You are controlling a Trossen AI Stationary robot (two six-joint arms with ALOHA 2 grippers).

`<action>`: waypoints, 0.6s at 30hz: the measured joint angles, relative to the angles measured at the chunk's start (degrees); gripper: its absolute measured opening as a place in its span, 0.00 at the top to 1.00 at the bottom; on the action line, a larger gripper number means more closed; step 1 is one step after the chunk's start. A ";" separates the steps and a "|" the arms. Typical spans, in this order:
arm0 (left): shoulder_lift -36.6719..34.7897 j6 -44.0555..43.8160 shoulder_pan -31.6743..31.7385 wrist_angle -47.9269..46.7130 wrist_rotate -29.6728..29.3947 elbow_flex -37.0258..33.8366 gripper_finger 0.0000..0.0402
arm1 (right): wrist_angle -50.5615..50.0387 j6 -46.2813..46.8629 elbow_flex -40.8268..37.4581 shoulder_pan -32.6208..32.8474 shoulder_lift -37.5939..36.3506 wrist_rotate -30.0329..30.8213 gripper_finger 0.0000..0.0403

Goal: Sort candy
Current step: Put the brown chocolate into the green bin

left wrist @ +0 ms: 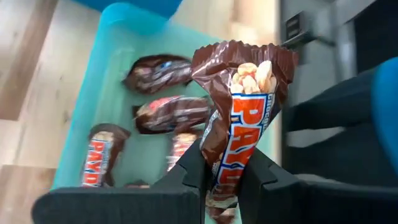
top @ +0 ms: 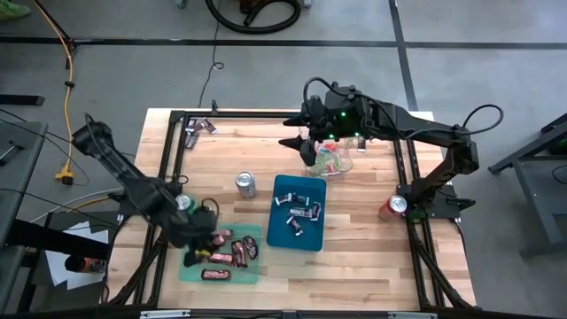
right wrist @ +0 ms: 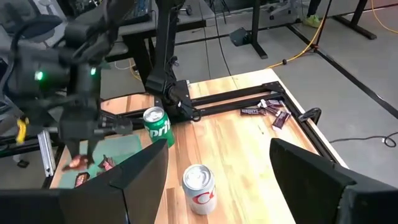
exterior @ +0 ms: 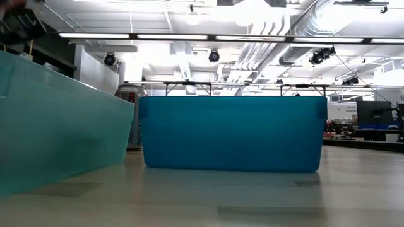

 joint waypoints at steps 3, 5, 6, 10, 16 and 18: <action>4.99 2.51 -0.31 0.72 -2.44 -0.01 0.92 | 0.02 -0.41 0.00 -0.36 0.00 -0.02 0.32; 7.94 4.56 -0.18 1.08 -4.78 -0.01 0.92 | 0.02 -0.42 0.00 -0.76 0.00 -0.01 0.32; 9.43 5.16 0.05 1.49 -5.70 -0.01 0.92 | 0.00 -0.39 -0.01 -0.91 0.00 0.00 0.32; 14.81 6.38 1.29 1.22 -5.39 -0.01 0.92 | -0.24 0.49 -0.04 -1.22 0.00 0.07 0.32; 22.35 5.86 1.67 1.45 -0.83 -0.01 0.92 | -2.06 0.62 -0.08 -1.16 0.00 0.00 0.32; 24.41 5.77 1.67 1.45 0.96 -0.01 0.90 | -2.56 0.64 -0.09 -1.19 0.00 0.00 0.32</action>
